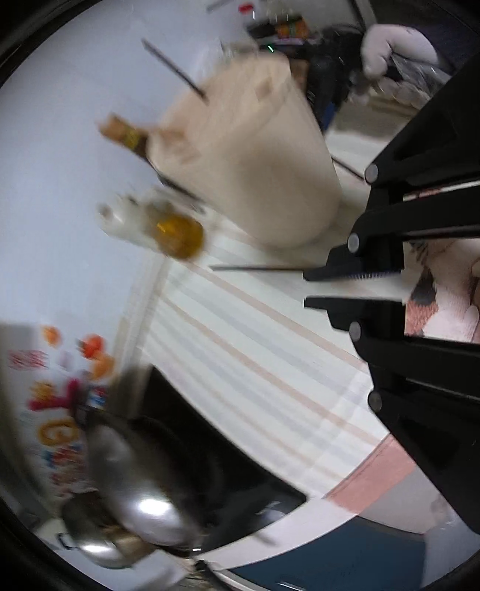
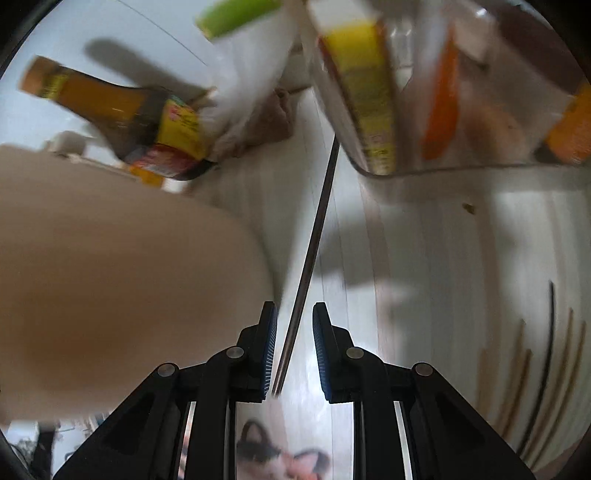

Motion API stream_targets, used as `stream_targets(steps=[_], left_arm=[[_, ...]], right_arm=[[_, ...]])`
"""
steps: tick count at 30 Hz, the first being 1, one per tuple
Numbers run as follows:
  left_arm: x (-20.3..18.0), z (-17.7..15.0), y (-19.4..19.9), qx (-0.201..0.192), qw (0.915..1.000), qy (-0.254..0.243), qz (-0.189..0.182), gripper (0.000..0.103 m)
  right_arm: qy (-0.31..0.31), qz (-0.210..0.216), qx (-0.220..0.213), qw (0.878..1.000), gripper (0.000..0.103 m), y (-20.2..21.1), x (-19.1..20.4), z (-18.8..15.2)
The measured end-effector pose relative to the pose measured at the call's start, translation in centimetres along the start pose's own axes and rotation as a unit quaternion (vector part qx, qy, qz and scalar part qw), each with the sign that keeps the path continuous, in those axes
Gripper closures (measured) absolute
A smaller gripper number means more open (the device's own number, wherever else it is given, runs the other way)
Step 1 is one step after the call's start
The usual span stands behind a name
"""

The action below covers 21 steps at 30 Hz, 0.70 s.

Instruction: Organize utensils

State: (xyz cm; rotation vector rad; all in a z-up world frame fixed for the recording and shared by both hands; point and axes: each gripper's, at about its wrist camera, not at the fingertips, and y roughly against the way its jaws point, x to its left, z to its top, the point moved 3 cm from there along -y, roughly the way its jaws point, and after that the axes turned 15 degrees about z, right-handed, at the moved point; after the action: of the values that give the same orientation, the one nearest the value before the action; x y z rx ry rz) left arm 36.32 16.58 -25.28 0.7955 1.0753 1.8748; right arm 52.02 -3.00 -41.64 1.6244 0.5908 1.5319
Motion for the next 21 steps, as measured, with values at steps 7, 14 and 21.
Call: stream_targets(steps=[7, 14, 21], left_arm=[[-2.2, -1.6, -7.3, 0.071, 0.9973, -0.012, -0.010, 0.049], [-6.7, -4.0, -11.5, 0.088, 0.9894, -0.113, 0.023, 0.050], [-6.6, -6.5, -12.1, 0.088, 0.9854, -0.141, 0.038, 0.099]], right_arm=[[0.032, -0.079, 0.002, 0.996, 0.090, -2.8, -0.4, 1.9], [0.080, -0.149, 0.047, 0.984, 0.097, -1.7, -1.4, 0.2], [0.111, -0.167, 0.104, 0.974, 0.097, 0.4, -3.4, -5.1]])
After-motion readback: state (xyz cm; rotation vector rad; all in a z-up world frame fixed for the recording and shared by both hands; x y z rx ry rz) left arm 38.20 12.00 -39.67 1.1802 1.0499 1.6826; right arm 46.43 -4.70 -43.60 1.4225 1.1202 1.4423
